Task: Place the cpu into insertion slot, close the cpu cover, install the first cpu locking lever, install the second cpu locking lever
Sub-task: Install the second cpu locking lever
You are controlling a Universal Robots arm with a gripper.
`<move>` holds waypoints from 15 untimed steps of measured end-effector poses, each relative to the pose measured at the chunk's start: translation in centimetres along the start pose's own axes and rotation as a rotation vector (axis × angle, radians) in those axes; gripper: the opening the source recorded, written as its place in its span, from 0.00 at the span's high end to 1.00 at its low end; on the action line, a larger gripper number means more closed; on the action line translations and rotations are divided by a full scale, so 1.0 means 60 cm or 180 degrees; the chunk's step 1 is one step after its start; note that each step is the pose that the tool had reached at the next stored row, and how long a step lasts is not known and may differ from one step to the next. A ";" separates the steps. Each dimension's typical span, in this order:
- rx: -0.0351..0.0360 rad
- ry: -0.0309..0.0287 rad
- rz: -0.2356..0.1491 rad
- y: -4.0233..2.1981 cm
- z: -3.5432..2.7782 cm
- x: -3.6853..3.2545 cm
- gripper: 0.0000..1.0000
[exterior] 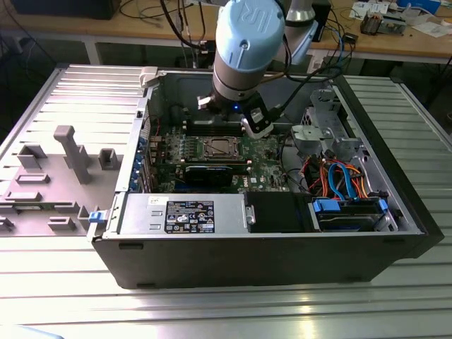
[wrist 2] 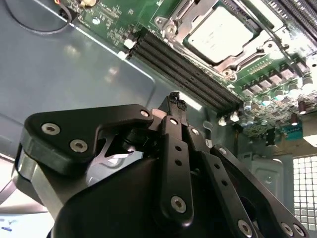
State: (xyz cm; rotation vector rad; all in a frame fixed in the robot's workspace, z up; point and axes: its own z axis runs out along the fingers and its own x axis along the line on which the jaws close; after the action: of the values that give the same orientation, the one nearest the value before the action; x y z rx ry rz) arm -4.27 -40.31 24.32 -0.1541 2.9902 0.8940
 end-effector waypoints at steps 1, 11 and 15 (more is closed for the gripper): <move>0.0000 0.0000 0.0000 0.000 0.000 0.000 0.89; 0.0414 0.0042 0.0005 0.000 0.000 0.000 0.89; 0.0618 0.0062 0.0007 0.000 0.000 0.000 0.89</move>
State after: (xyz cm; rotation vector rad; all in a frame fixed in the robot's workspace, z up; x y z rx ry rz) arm -4.27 -40.31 24.32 -0.1565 3.0725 0.6004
